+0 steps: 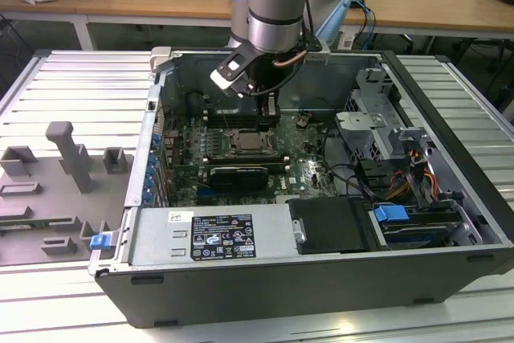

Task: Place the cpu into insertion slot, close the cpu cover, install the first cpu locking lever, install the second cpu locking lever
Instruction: 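Close the cpu cover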

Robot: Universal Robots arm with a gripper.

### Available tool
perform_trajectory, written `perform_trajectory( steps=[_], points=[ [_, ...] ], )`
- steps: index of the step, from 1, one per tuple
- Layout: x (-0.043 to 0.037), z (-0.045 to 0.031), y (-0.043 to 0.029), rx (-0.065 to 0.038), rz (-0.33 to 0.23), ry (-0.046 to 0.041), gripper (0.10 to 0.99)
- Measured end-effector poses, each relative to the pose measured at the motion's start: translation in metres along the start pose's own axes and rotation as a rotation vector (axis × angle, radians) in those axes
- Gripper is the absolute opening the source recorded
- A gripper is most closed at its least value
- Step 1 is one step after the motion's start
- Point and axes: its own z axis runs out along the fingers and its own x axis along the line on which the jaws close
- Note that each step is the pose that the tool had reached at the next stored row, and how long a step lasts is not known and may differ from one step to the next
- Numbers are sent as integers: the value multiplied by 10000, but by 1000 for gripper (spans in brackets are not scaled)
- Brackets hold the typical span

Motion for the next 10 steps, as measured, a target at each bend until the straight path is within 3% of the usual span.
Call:
perform_trajectory(
  steps=[10],
  points=[
    [0, 71, -140, -29, -59, -1, 106]
  ],
)
